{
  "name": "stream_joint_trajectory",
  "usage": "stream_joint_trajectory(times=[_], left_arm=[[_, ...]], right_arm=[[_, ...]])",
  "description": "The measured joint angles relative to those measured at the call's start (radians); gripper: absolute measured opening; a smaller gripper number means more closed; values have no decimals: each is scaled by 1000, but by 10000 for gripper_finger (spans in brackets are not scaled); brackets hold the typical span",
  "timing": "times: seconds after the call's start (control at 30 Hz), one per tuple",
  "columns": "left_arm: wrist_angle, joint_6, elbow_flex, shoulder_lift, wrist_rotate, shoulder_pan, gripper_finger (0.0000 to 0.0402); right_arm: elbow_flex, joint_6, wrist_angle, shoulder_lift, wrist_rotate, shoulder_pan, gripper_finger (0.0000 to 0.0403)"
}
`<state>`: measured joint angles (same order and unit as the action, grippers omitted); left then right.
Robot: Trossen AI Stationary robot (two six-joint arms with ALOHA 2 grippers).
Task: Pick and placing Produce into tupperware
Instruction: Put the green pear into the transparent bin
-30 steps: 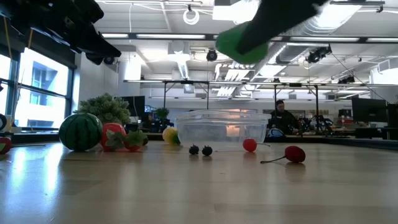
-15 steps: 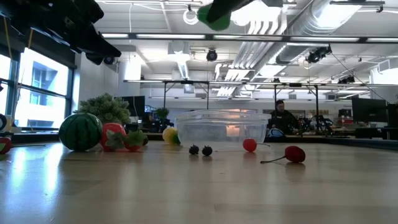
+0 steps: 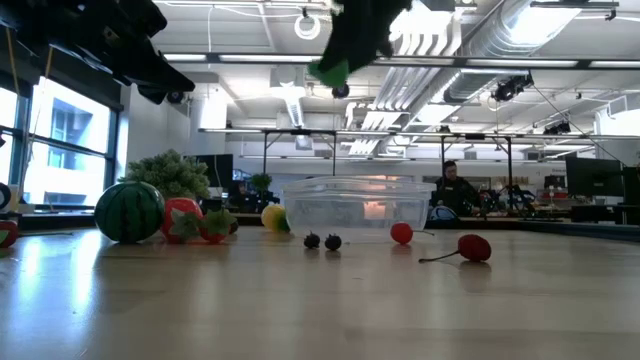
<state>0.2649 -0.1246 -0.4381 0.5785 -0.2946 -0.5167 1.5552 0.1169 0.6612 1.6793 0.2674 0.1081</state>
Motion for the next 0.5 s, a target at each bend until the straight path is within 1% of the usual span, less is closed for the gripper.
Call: stream_joint_trajectory(times=[0.1, 0.17, 0.5], left_arm=[[0, 0, 0, 0, 0, 0, 1], [0, 0, 0, 0, 0, 0, 1], [0, 0, 0, 0, 0, 0, 1]], right_arm=[[0, 18, 19, 43, -99, 50, 214], [0, 24, 41, 74, -145, 69, 214], [-1, 40, 121, 223, -273, 95, 214]])
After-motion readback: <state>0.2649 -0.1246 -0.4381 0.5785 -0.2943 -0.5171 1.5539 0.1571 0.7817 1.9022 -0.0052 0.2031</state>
